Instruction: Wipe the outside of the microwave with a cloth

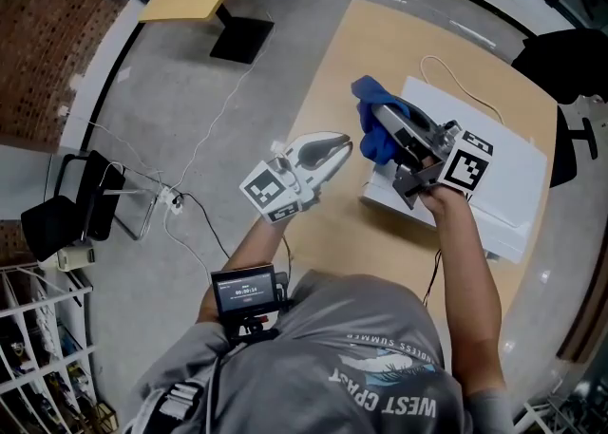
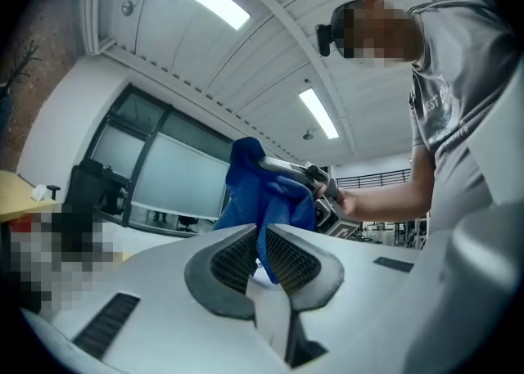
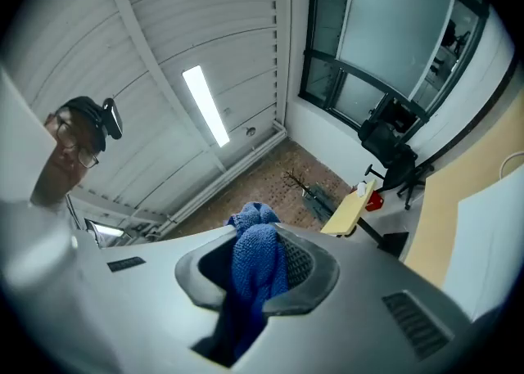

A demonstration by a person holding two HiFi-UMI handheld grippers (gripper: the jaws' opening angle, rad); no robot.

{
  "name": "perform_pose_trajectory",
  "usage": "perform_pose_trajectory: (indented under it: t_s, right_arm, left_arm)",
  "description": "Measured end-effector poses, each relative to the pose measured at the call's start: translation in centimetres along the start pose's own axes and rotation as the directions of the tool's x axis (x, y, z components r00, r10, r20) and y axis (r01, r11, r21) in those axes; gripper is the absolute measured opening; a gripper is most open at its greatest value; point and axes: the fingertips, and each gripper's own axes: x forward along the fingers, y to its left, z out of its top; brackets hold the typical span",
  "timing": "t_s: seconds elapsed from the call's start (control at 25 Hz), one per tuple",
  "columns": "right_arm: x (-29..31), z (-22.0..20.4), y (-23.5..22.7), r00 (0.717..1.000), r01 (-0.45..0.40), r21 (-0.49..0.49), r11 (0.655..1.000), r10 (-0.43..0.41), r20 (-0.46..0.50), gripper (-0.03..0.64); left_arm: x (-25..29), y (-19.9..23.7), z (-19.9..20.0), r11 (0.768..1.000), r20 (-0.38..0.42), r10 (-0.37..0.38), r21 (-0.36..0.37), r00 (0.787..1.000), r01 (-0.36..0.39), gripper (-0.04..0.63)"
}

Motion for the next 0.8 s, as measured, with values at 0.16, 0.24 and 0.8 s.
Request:
perform_pose_trajectory:
  t_s: [0.16, 0.24, 0.8]
  right_arm:
    - [0.2, 0.3, 1.9, 0.999, -0.049, 0.005, 0.999, 0.049, 0.001, 0.066]
    - [0.5, 0.0, 3.0, 0.997, -0.080, -0.008, 0.997, 0.079, -0.017, 0.066]
    - [0.6, -3.4, 8.5, 0.964, -0.195, -0.189, 0.962, 0.152, -0.218, 0.067]
  left_arm:
    - [0.9, -0.5, 2.1, 1.000, 0.042, -0.027, -0.007, 0.999, 0.027, 0.192]
    - [1.4, -0.9, 2.6, 0.999, 0.052, -0.043, -0.007, 0.998, 0.043, 0.258]
    - [3.4, -5.2, 4.1, 0.977, 0.021, -0.177, 0.120, 0.984, 0.174, 0.327]
